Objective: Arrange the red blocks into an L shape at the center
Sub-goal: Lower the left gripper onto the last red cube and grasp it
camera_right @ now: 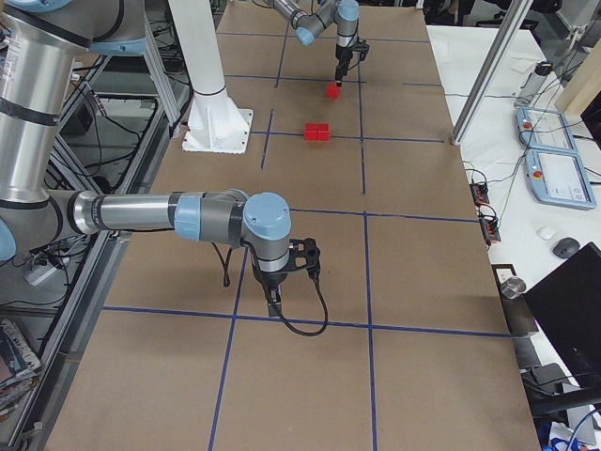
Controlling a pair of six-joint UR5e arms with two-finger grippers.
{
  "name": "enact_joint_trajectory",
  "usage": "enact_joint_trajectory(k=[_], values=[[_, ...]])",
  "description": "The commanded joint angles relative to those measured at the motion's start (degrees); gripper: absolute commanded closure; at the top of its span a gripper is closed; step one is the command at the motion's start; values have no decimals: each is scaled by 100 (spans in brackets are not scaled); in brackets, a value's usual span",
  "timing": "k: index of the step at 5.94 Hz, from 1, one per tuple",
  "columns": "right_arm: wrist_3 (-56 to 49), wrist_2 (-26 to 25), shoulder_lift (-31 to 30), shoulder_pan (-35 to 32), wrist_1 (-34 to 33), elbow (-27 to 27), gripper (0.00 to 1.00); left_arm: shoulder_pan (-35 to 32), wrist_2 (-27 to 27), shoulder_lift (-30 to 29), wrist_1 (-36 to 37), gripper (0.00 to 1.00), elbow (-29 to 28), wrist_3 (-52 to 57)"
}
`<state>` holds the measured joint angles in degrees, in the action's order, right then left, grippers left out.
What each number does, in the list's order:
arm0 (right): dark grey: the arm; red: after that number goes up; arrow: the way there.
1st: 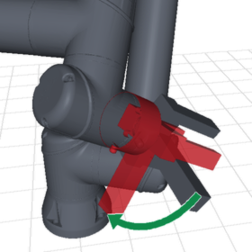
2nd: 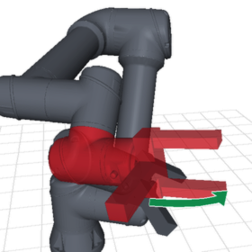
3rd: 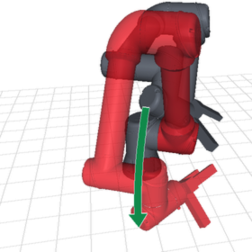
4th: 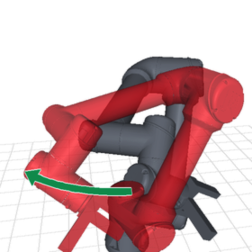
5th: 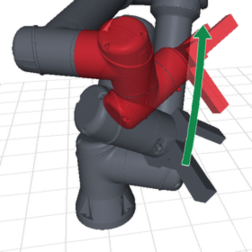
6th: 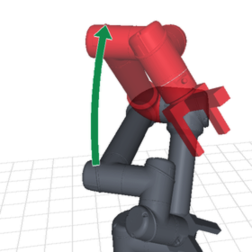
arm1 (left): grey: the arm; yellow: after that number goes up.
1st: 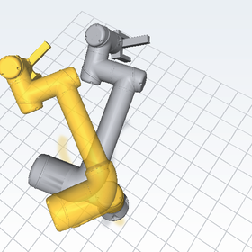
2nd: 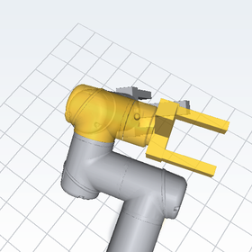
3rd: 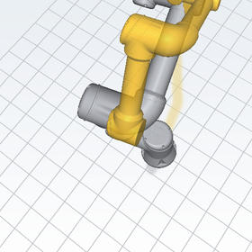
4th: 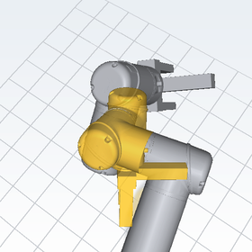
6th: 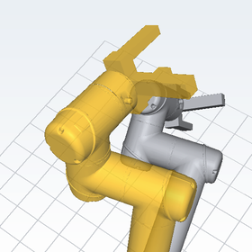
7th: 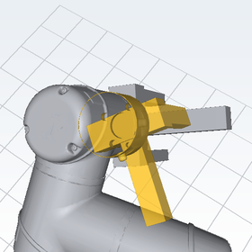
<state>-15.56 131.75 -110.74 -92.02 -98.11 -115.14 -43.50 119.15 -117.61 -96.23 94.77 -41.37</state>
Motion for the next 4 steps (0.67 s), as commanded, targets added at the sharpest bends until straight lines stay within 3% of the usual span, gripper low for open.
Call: enact_joint_trajectory(k=[1,4], values=[[0,0,0,0,-6,0,0,52,-6,45,-37,0,-63,-29],[-9,-9,-9,0,-6,9,0,262,-129,45,-28,0,-90,-195]])
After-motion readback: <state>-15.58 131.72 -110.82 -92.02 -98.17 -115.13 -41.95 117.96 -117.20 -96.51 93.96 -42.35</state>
